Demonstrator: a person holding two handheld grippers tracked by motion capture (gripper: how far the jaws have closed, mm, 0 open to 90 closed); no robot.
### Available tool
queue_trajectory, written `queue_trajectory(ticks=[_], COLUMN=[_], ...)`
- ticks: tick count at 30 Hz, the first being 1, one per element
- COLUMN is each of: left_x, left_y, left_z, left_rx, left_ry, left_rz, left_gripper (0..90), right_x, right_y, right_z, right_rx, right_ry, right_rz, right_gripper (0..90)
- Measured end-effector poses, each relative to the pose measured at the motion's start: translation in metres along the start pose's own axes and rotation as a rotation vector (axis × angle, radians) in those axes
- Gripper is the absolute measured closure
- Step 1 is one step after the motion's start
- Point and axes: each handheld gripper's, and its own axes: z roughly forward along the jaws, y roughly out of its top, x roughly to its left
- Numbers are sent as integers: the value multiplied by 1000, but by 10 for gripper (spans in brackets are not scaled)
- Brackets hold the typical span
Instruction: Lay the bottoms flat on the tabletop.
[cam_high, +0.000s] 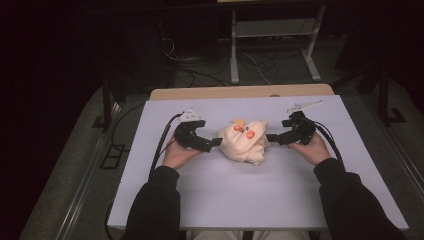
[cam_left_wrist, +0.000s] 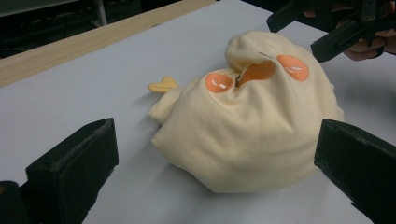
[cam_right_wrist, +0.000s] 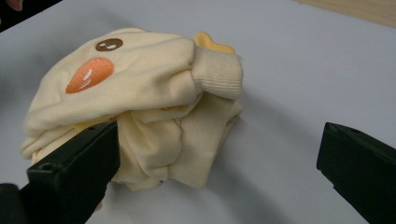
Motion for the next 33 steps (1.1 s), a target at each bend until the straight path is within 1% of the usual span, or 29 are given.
queue_trajectory(ticks=[3, 7, 14, 16, 18, 20, 21, 22, 24, 25, 26, 29, 31, 33], left_x=[-1, -4, -10, -12, -13, -15, -16, -17, -20, -21, -22, -24, -25, -26], left_y=[-3, -5, -9, -10, -11, -13, -14, -15, -16, -16, -16, -16, -16, -16], left_z=[8, 16, 27, 30, 34, 38, 40, 42, 45, 46, 47, 46, 46, 45], left_rx=[1, -1, 28, 28, 35, 50, 58, 67, 81, 82, 80, 61, 57, 58], left_ry=[-16, -32, -67, -84, -103, -122, -129, -133, -123, -115, -109, -95, -93, -88], left_rz=[-9, -11, -9, -19, -26, -28, -31, -29, -25, -23, -21, -14, -9, -4], left_gripper=[0, 0, 0, 0, 0, 0, 0, 0, 0, 0, 20, 90, 133, 160], right_x=[-1, -2, 0, 0, 0, 0, 1, 1, 1, 0, -1, -1, -1, 0], right_y=[-2, -4, -8, -10, -11, -13, -13, -13, -14, -15, -16, -17, -17, -16], right_z=[4, 11, 24, 29, 32, 35, 36, 36, 35, 35, 35, 35, 34, 34], right_rx=[0, 14, 32, 40, 37, 38, 34, 32, 25, 20, 14, 10, 7, 6], right_ry=[4, 18, 39, 53, 86, 107, 116, 136, 151, 166, 188, 196, 205, 202], right_rz=[-1, 5, 21, 36, 46, 51, 46, 47, 50, 51, 58, 69, 71, 69], right_gripper=[0, 0, 0, 12, 65, 95, 135, 165, 209, 257, 288, 391, 449, 501])
